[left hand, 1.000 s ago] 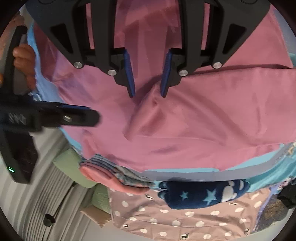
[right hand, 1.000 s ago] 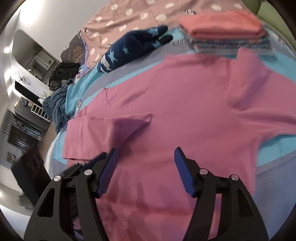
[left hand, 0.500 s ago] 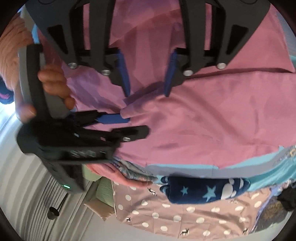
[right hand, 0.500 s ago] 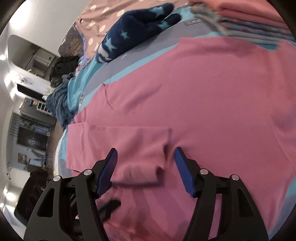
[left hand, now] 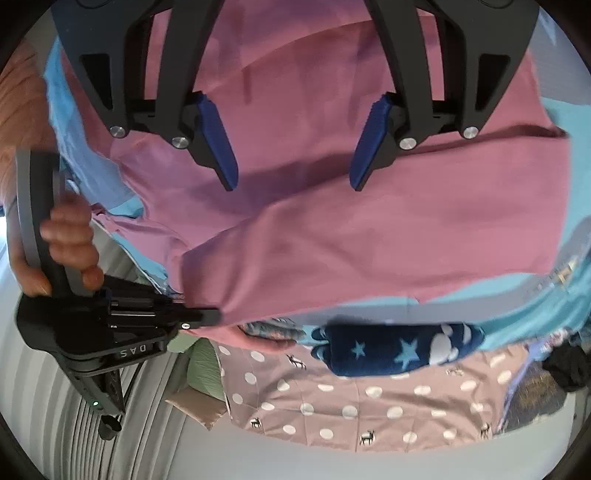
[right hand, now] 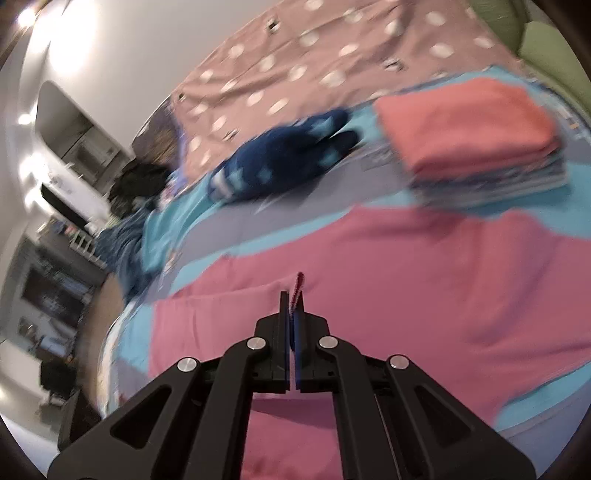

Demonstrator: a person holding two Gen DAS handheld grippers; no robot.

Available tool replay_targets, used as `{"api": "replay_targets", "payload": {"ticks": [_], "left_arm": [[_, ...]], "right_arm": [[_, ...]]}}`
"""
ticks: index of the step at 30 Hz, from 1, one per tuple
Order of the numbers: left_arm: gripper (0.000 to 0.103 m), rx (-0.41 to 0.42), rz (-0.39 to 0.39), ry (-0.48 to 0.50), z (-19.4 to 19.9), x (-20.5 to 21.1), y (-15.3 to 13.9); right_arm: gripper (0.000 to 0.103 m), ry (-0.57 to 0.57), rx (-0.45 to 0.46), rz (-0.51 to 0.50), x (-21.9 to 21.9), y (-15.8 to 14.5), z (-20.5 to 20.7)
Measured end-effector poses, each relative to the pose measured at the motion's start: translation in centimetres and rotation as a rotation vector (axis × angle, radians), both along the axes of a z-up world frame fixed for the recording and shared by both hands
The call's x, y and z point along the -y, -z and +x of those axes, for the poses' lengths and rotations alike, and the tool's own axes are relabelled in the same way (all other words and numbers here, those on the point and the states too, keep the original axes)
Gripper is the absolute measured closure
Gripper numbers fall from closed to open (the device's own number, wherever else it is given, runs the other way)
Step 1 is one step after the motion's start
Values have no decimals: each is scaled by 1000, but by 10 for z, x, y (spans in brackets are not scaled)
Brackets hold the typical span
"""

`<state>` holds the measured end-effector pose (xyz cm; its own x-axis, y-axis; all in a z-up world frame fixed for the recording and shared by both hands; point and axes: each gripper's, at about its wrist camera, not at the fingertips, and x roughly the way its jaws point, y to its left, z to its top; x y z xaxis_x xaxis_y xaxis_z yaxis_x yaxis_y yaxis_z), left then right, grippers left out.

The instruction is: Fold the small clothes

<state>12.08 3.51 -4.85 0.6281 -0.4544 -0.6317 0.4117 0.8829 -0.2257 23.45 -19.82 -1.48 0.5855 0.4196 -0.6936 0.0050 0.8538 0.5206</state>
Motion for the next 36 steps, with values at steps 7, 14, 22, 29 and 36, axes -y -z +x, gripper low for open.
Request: {"api": "replay_targets", "payload": {"ticks": [7, 14, 22, 29, 36], "left_arm": [[37, -18, 48, -103, 8, -23, 7], [25, 68, 130, -322, 9, -80, -8], [23, -73, -56, -597, 13, -188, 11], [23, -131, -179, -543, 17, -194, 26], [40, -144, -222, -439, 17, -184, 31]], "right_arm": [[65, 77, -171, -17, 35, 65, 19], [47, -121, -99, -80, 25, 74, -13], [100, -135, -38, -258, -13, 48, -27], [79, 35, -161, -479, 15, 48, -35], [52, -50, 27, -437, -40, -7, -31]]}}
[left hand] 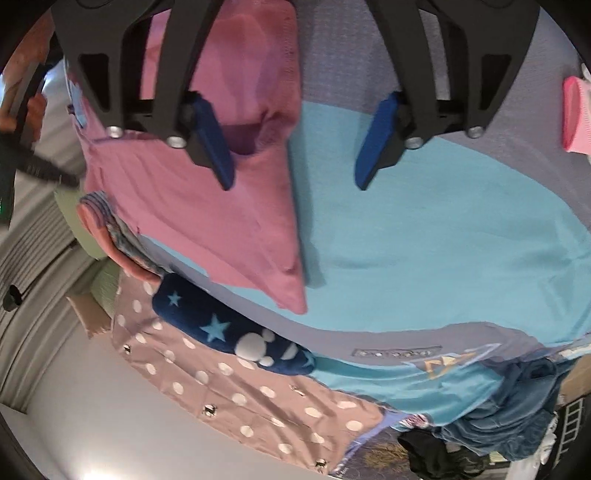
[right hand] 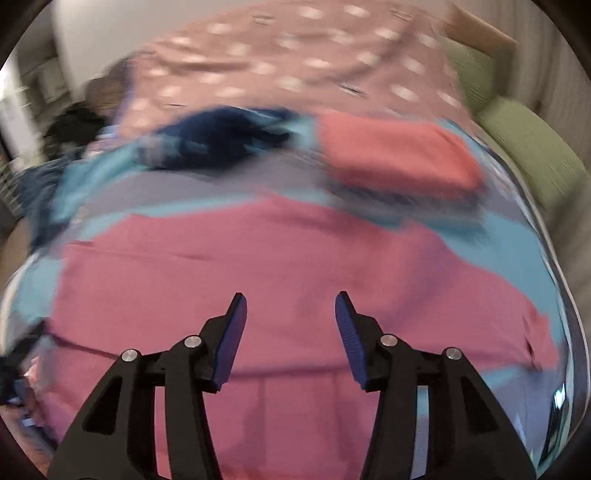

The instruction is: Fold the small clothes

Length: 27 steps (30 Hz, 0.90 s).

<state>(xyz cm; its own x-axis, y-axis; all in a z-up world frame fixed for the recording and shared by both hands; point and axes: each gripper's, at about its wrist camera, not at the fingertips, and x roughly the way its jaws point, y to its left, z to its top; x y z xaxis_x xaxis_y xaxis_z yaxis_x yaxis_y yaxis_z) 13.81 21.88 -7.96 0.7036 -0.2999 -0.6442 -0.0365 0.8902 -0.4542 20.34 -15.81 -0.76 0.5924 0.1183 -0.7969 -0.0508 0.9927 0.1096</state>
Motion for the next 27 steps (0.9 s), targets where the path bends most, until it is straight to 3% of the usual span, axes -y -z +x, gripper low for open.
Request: {"api": "replay_targets", "payload": {"ticks": [3, 6, 11, 15, 19, 22, 24, 27], "left_arm": [[43, -3, -25, 12, 0, 0, 3], [45, 7, -51, 29, 0, -3, 4], [51, 2, -78, 76, 0, 1, 8], [51, 12, -70, 108, -3, 5, 5], [51, 6, -57, 122, -8, 4, 4], [49, 7, -70, 136, -10, 3, 5], [49, 0, -74, 140, -10, 2, 6], [48, 0, -80, 145, -11, 1, 6]], "right_arm": [[48, -212, -26, 48, -67, -15, 23], [44, -431, -122, 103, -141, -14, 54], [41, -616, -242, 71, -233, 7, 96], [33, -681, -344, 101, -269, 31, 129], [32, -764, -433, 70, -298, 51, 152], [32, -911, -537, 12, -318, 65, 147], [31, -986, -549, -52, -334, 70, 141], [31, -1027, -569, 1, -347, 68, 139]]}}
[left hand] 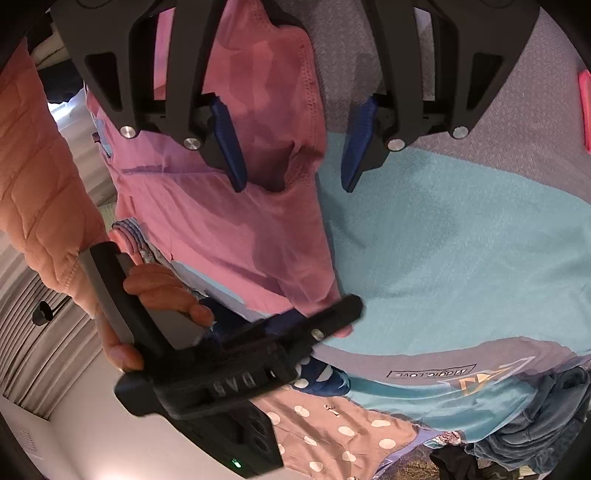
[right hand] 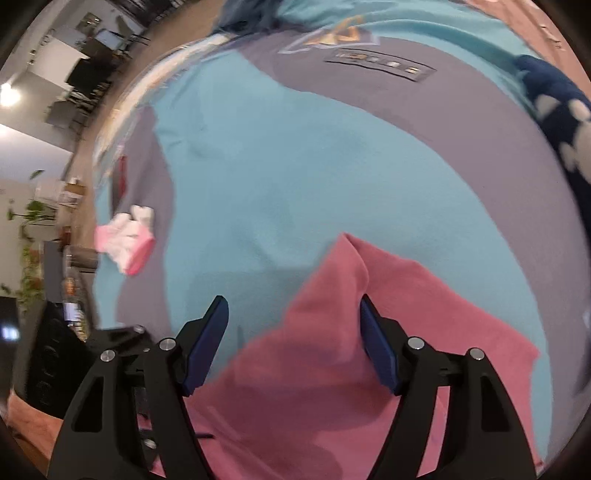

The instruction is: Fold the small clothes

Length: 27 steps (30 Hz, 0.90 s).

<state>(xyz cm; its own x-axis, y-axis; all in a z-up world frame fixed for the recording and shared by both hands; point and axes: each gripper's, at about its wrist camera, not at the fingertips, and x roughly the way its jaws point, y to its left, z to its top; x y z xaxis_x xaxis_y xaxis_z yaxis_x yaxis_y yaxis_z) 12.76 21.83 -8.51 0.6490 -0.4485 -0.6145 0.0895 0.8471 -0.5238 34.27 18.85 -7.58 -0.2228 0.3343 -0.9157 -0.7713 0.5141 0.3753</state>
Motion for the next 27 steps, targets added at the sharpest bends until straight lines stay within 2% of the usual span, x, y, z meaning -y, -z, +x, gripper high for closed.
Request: {"api": "replay_targets", "payload": {"ticks": [4, 6, 8, 9, 10, 11, 15, 17, 19, 20, 21, 22, 23, 27], "left_arm": [[44, 4, 2, 8, -1, 1, 0], [44, -2, -6, 8, 1, 1, 1], [45, -6, -16, 3, 1, -1, 2], [48, -6, -17, -1, 2, -3, 2], [50, -6, -15, -6, 2, -3, 2], [53, -7, -13, -10, 2, -4, 3], [55, -11, -16, -14, 3, -5, 4], [55, -9, -14, -14, 4, -5, 3], [55, -6, -13, -13, 4, -5, 3], [55, -5, -15, -12, 4, -4, 3], [59, -3, -18, -10, 5, -4, 3], [68, -1, -22, -9, 5, -4, 3], [94, -2, -30, -4, 5, -4, 4], [95, -45, 31, -117, 7, -15, 8]], "right_arm": [[31, 9, -6, 55, -20, 3, 5], [39, 33, 20, 35, -29, 9, 9], [67, 46, 100, -16, -34, 12, 8], [74, 50, 129, -33, -33, 12, 8], [86, 58, 156, -57, -33, 11, 9], [91, 67, 176, -73, -30, 9, 10], [88, 60, 206, -102, -22, 1, 9], [59, 59, 193, -126, -22, 1, 9], [57, 48, 204, -159, -25, 3, 6], [65, 34, 243, -188, -30, 6, 2], [80, 30, 271, -205, -33, 8, 0], [99, 35, 300, -217, -36, 9, -1], [100, 67, 330, -193, -38, 6, 0], [101, 212, 373, -74, -35, -9, 15]]}}
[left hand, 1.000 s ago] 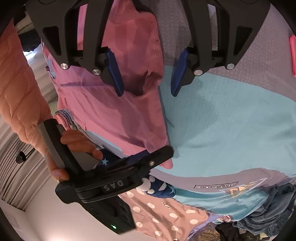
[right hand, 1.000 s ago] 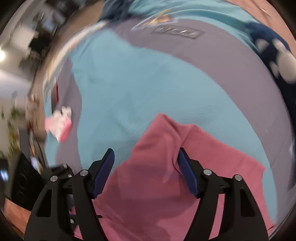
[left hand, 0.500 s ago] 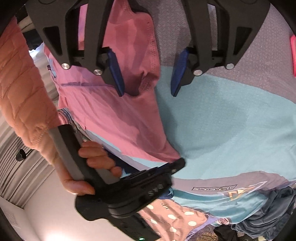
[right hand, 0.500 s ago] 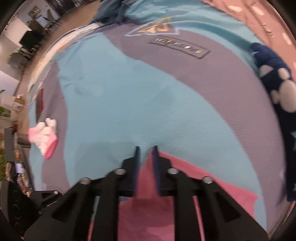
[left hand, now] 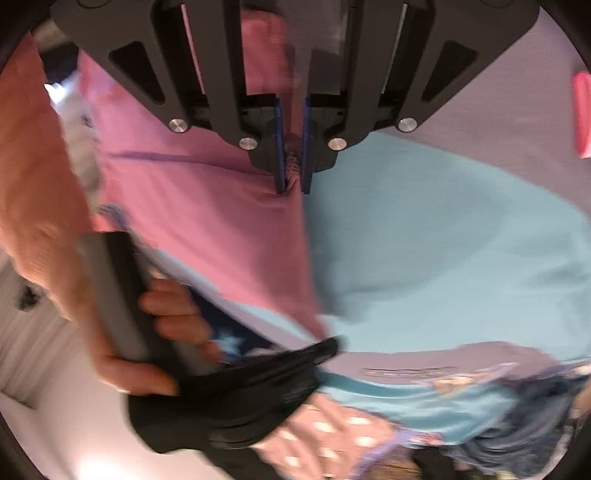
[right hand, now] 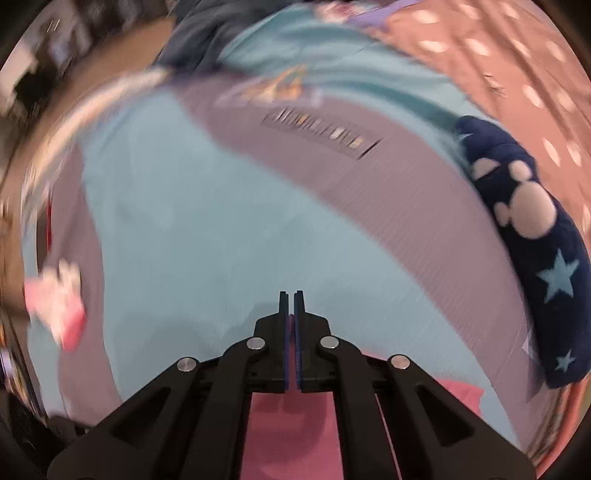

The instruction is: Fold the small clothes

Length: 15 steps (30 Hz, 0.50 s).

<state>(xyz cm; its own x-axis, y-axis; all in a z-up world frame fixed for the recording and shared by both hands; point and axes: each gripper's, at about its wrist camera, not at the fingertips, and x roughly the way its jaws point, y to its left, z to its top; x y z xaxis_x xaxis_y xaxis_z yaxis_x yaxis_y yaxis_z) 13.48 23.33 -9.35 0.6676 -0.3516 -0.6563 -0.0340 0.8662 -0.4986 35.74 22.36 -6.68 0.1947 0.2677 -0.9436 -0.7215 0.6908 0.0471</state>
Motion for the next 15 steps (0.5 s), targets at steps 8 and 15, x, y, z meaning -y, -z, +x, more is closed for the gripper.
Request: {"api": "replay_targets", "payload": {"ticks": [8, 15], "left_arm": [[94, 1, 40, 12, -7, 3, -4], [90, 129, -16, -37, -21, -11, -21]], "right_arm": [[68, 150, 3, 84, 33, 0, 15], [68, 234, 94, 249, 147, -36, -47]]}}
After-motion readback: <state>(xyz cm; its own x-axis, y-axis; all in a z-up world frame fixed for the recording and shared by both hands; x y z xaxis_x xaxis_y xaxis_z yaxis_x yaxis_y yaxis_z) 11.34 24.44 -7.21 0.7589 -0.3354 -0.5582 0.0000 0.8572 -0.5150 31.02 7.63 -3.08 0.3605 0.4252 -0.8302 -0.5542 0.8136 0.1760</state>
